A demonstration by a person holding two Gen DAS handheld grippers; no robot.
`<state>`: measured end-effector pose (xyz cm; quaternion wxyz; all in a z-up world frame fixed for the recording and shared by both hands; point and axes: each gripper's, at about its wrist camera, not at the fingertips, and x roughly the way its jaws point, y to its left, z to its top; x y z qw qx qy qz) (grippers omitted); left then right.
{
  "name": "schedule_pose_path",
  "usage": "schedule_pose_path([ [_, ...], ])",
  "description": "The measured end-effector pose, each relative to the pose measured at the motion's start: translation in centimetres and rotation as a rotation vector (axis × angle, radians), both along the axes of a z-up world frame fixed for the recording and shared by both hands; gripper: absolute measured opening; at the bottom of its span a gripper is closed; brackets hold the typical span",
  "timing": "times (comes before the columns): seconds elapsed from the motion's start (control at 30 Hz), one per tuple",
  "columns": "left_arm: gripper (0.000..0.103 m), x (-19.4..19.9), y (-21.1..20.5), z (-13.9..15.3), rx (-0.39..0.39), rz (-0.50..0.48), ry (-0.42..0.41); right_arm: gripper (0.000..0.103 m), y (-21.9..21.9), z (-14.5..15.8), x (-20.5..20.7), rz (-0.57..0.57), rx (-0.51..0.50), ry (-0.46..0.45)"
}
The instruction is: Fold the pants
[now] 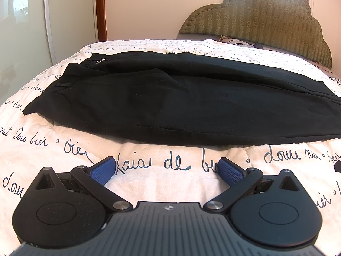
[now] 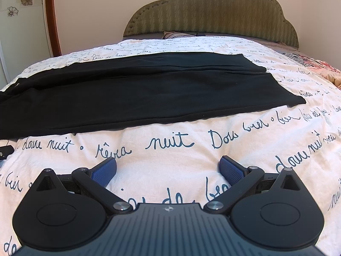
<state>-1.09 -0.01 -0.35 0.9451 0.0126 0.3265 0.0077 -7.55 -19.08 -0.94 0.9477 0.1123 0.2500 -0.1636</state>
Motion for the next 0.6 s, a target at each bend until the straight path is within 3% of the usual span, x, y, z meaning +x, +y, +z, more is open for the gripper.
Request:
schedule_pose_path([
  [0.6,0.103,-0.2,-0.47,-0.07,0.001,-0.001,-0.002,0.103,0.37,0.11,0.25,-0.006,-0.017,0.013],
])
